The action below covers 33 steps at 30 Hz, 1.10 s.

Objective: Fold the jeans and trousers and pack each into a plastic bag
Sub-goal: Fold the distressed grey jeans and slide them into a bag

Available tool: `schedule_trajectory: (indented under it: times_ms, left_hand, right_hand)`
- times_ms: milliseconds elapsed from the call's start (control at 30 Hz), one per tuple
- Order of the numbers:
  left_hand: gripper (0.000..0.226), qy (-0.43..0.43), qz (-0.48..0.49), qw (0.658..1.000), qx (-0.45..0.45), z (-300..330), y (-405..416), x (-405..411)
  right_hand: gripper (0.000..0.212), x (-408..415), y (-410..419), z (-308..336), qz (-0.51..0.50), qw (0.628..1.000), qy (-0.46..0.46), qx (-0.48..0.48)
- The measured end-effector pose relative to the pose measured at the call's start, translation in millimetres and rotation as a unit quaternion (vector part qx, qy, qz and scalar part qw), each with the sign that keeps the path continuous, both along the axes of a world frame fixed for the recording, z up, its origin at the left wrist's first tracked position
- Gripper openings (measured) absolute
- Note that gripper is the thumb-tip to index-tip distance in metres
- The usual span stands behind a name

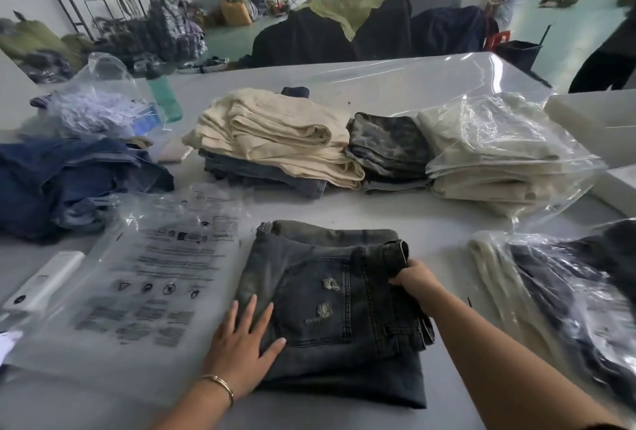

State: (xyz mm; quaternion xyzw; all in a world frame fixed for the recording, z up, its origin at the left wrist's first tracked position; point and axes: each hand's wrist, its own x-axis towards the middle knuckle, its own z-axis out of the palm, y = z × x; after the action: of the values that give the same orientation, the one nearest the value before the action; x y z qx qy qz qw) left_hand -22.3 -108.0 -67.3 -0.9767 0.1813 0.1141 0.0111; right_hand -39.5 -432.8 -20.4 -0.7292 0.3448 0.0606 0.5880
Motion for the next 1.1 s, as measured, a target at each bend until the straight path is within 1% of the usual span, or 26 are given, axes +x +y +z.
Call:
schedule_trajectory:
  times_ms: [33,100,167,267,367,400,467,500,533,600,667,700,767,800,867,900,933,1000,1033,1067,1100]
  left_hand:
    - [0.104,-0.003,0.003,1.0,0.004,-1.5,1.2,1.3]
    - [0.085,0.012,0.004,1.0,0.006,-3.0,5.2,5.7]
    - [0.076,0.015,0.0,1.0,0.01,-7.2,10.5,8.1]
    - [0.078,0.011,-0.006,1.0,0.007,-9.6,17.4,10.3]
    - [0.086,0.022,-0.014,1.0,-0.008,-6.8,17.2,8.8]
    - [0.085,0.021,-0.007,1.0,-0.015,-5.3,16.0,7.5]
    - [0.08,0.006,0.037,0.998,-0.058,-1.3,14.2,4.6]
    - [0.081,-0.006,0.078,0.992,-0.1,1.2,13.8,3.7]
    - [0.084,-0.017,0.122,0.981,-0.151,3.9,14.0,4.3]
    - [0.086,-0.012,0.207,0.947,-0.246,10.6,13.1,9.5]
    - [0.08,0.041,0.28,0.908,-0.309,17.2,11.3,17.1]
    - [0.075,0.076,0.306,0.888,-0.335,19.7,11.3,20.9]
    - [0.074,0.151,0.323,0.857,-0.371,23.0,13.0,25.8]
    - [0.075,0.181,0.319,0.848,-0.383,24.9,13.8,26.6]
    - [0.07,0.203,0.296,0.838,-0.412,27.1,11.6,25.6]
    - [0.066,0.198,0.279,0.836,-0.43,28.1,7.8,23.4]
    - [0.067,0.191,0.263,0.833,-0.448,28.2,1.8,19.9]
    - [0.077,0.19,0.243,0.834,-0.456,24.4,-12.0,12.6]
    - [0.078,0.192,0.229,0.85,-0.435,20.4,-18.3,8.5]
    - [0.072,0.185,0.201,0.88,-0.388,16.5,-23.8,4.5]
    - [0.062,0.165,0.167,0.917,-0.323,14.3,-26.9,0.6]
  right_hand:
    - [0.028,0.2,1.5,-5.4,-0.014,1.0,-0.002,-0.01]
    - [0.022,1.9,2.9,-11.7,-0.046,0.998,-0.018,-0.037]
    - [0.016,0.3,4.6,-15.7,-0.07,0.994,-0.032,-0.073]
    - [0.023,-9.2,8.6,-22.8,-0.06,0.989,-0.035,-0.13]
    - [0.031,-15.7,12.3,-25.1,-0.034,0.984,-0.006,-0.173]
    - [0.032,-17.2,13.3,-24.2,-0.026,0.98,0.008,-0.195]
    - [0.036,-21.5,15.3,-20.8,-0.012,0.963,0.046,-0.266]
    - [0.037,-25.0,15.9,-19.7,-0.012,0.956,0.06,-0.288]
    - [0.036,-28.6,16.3,-18.6,-0.016,0.955,0.067,-0.287]
    - [0.031,-33.1,15.6,-16.3,-0.021,0.97,0.071,-0.232]
    - [0.027,-34.6,13.9,-10.7,-0.041,0.985,0.073,-0.15]
    - [0.027,-35.2,12.8,-6.8,-0.063,0.991,0.077,-0.092]
    - [0.028,-38.9,11.1,0.9,-0.098,0.99,0.091,0.032]
    - [0.028,-42.0,9.9,3.3,-0.106,0.988,0.094,0.067]
    - [0.029,-47.4,3.5,4.9,-0.122,0.986,0.079,0.081]
    - [0.029,-50.1,0.0,5.8,-0.138,0.986,0.061,0.07]
    - [0.028,-52.7,-4.4,5.8,-0.16,0.985,0.037,0.051]
    - [0.025,-62.2,-14.2,3.8,-0.209,0.978,-0.005,-0.011]
    - [0.022,-70.0,-18.9,1.5,-0.227,0.973,-0.008,-0.051]
    - [0.019,-78.9,-23.9,-2.1,-0.228,0.969,0.008,-0.098]
    - [0.019,-87.8,-27.4,-5.9,-0.207,0.967,0.041,-0.143]
